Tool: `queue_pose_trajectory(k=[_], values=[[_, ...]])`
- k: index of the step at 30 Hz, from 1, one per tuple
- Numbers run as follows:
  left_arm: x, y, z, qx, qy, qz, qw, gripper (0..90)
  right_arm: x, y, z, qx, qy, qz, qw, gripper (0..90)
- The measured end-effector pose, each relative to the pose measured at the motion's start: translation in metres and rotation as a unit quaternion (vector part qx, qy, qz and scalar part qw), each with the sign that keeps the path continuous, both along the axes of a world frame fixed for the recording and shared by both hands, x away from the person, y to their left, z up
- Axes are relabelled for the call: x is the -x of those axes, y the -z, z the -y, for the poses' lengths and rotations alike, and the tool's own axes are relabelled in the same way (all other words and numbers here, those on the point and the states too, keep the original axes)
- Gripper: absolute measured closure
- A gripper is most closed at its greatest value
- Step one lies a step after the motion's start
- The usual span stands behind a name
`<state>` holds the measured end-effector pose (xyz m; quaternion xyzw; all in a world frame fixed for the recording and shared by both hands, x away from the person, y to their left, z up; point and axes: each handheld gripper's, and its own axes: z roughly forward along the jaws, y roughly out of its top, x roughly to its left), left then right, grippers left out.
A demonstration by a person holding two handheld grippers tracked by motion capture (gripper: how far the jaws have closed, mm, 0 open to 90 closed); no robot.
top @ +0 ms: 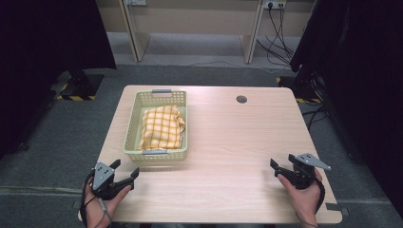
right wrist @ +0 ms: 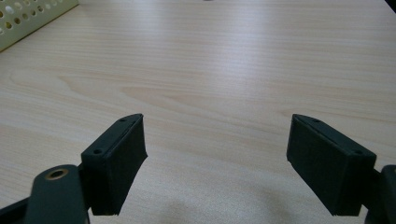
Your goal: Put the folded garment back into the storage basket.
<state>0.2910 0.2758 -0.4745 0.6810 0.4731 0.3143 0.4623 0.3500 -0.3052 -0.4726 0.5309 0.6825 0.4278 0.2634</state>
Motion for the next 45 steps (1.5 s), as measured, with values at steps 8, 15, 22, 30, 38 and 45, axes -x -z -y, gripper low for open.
queue_pose_trajectory(k=[8,15,22,30,38,45], values=[[-0.001,0.004,-0.003,-0.001,-0.004,-0.006,1.0000,22.8,0.000,0.000,0.000,0.000,0.002,0.000,1.0000,20.6],[-0.002,0.007,-0.006,-0.001,-0.011,-0.008,0.9999,22.8,0.000,0.000,0.003,0.002,0.006,0.001,1.0000,20.6],[-0.003,0.008,-0.007,-0.002,-0.013,-0.010,0.9999,22.8,-0.001,0.000,0.006,0.001,0.011,0.000,0.9999,20.6],[-0.003,0.009,-0.008,-0.002,-0.014,-0.013,0.9998,22.6,-0.001,0.000,0.009,0.004,0.015,0.001,0.9999,20.6],[-0.004,0.009,-0.008,-0.001,-0.014,-0.014,0.9998,22.6,-0.001,0.002,0.010,0.007,0.017,0.000,0.9998,20.6],[-0.004,0.009,-0.008,-0.003,-0.015,-0.014,0.9998,22.6,0.000,0.002,0.010,0.011,0.018,0.000,0.9998,20.5]])
